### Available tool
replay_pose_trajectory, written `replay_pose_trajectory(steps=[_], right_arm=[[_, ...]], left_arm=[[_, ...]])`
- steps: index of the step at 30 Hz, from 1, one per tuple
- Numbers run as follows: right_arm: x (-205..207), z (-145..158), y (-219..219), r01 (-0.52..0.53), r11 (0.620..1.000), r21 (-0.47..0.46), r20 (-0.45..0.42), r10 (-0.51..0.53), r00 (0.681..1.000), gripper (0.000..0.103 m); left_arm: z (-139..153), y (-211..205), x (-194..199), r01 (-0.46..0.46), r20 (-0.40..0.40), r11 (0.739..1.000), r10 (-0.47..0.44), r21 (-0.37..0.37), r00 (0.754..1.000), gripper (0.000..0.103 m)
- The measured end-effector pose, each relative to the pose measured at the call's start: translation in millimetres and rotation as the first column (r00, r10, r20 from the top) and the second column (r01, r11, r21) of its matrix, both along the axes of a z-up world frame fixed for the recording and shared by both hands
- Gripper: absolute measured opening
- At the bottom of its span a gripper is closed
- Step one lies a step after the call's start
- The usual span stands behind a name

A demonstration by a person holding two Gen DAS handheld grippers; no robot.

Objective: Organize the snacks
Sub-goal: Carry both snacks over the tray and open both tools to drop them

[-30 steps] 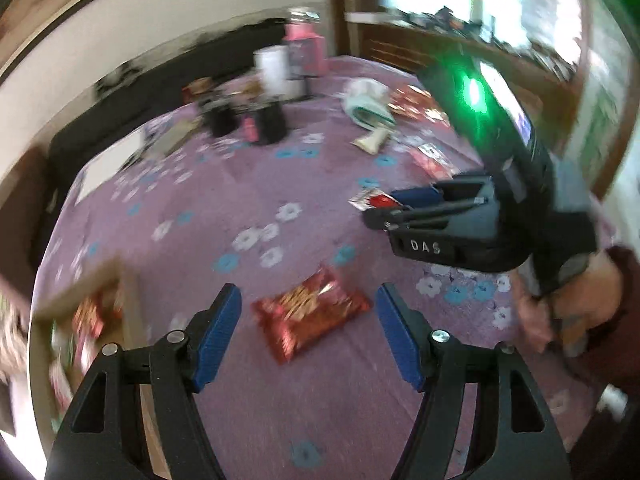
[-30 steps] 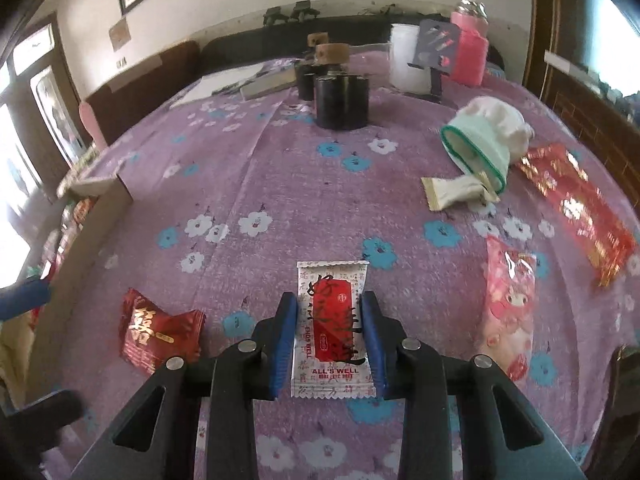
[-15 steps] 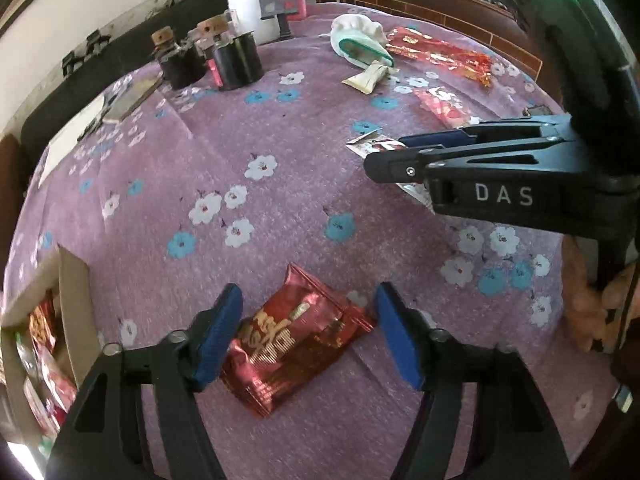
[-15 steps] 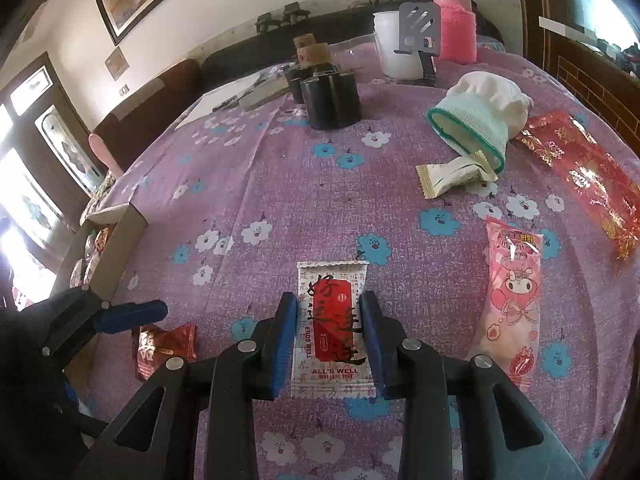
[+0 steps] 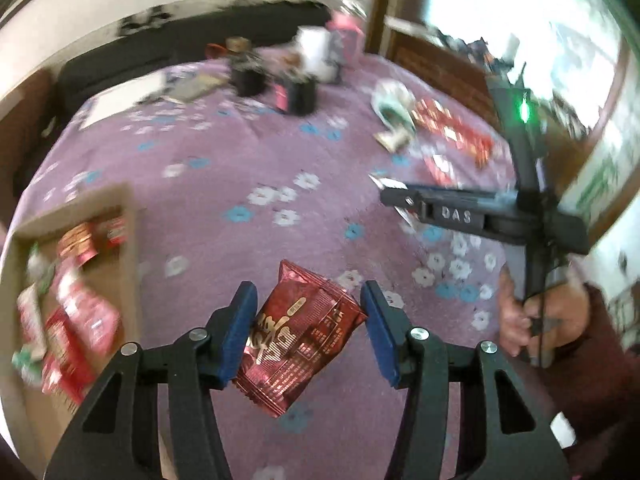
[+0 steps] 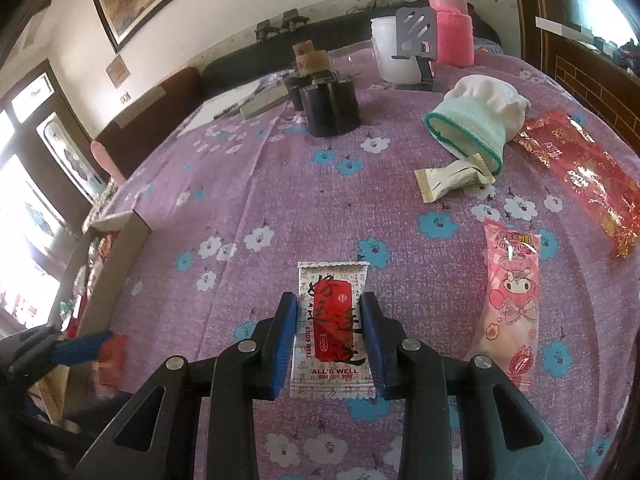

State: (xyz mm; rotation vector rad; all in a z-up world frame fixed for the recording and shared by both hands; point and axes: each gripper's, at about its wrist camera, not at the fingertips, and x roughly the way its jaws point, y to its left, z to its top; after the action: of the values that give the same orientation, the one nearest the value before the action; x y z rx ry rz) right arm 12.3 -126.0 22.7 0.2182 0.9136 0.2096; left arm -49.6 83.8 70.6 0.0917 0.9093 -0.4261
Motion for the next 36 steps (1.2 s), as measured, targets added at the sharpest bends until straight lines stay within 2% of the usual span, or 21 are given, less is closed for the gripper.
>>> replay_pose_trajectory(steps=[3, 5, 8, 14, 17, 20, 27, 36], right_arm=[[-1.6, 2.7, 0.9, -0.006, 1.0, 0.015, 0.016, 0.006, 1.0, 0.034], [-3.2, 3.5, 3.7, -0.013, 1.0, 0.016, 0.024, 0.013, 1.0, 0.034], [-6.0, 7.4, 8.6, -0.026, 0.999, 0.02, 0.046, 0.025, 0.999, 0.034], [-13.5, 21.1, 36.9, -0.08, 0.997, 0.007, 0.059, 0.079, 0.995, 0.033], [-17.4, 27.2, 62.0, -0.135, 0.991, 0.028, 0.049, 0.133, 0.99, 0.033], [-21.0, 38.5, 99.3, -0.209, 0.978, 0.014, 0.055, 0.208, 0.976, 0.033], [-28.9, 51.8, 180.1, -0.355, 0.934, -0.028, 0.05, 0.356, 0.933, 0.033], [-51.2, 43.4, 257.5, -0.492, 0.87, -0.046, 0.012, 0.493, 0.87, 0.033]], left_arm=[[12.7, 36.6, -11.1, -0.109, 0.017, 0.993, 0.11, -0.046, 0.994, 0.052], [15.0, 66.9, -18.2, -0.199, 0.019, 0.978, 0.201, -0.056, 0.979, 0.053], [10.8, 113.9, -26.7, -0.327, -0.004, 0.942, 0.327, -0.075, 0.945, 0.053], [-3.1, 182.3, -39.6, -0.495, -0.048, 0.864, 0.492, -0.09, 0.869, 0.053], [-13.4, 202.5, -40.0, -0.538, -0.089, 0.837, 0.531, -0.1, 0.843, 0.053], [-22.1, 210.2, -35.7, -0.554, -0.109, 0.827, 0.545, -0.092, 0.831, 0.053], [-32.2, 222.4, -24.2, -0.577, -0.131, 0.812, 0.565, -0.083, 0.814, 0.053], [-36.5, 234.0, -26.0, -0.592, -0.149, 0.799, 0.576, -0.107, 0.804, 0.054]])
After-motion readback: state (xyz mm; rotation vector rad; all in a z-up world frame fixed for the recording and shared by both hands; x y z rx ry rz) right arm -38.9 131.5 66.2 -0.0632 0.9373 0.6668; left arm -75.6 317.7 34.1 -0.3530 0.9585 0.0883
